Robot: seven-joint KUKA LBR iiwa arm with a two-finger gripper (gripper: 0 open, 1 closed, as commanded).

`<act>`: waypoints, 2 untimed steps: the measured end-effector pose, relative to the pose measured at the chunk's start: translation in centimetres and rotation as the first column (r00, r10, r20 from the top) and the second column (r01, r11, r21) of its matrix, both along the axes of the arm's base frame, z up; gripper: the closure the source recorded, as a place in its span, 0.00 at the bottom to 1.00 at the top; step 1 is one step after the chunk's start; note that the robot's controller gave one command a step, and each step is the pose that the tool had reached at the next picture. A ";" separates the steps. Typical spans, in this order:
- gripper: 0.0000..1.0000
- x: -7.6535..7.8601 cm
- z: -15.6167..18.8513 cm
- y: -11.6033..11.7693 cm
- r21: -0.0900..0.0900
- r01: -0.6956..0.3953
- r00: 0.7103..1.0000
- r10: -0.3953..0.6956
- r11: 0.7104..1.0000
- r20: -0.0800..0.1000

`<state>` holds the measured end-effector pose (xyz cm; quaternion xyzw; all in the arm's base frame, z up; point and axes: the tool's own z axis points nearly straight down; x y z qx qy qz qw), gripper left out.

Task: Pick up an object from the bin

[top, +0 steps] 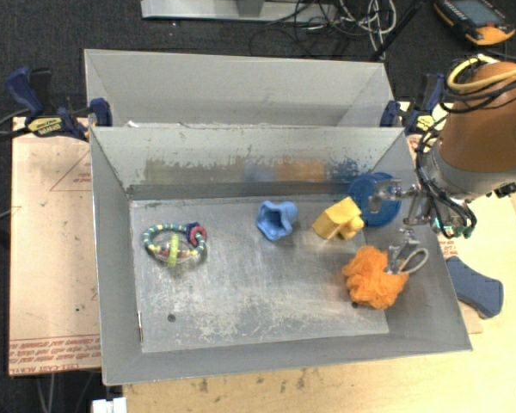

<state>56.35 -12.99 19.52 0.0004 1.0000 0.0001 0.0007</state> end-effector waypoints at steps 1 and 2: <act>1.00 0.0 -9.7 1.7 0.004 -0.416 0.910 0.416 0.910 0.003; 1.00 0.0 -9.7 1.6 0.003 -0.416 0.909 0.416 0.909 0.004</act>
Offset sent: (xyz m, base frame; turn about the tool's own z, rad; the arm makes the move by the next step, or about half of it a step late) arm 0.0000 0.0000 0.0000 0.0000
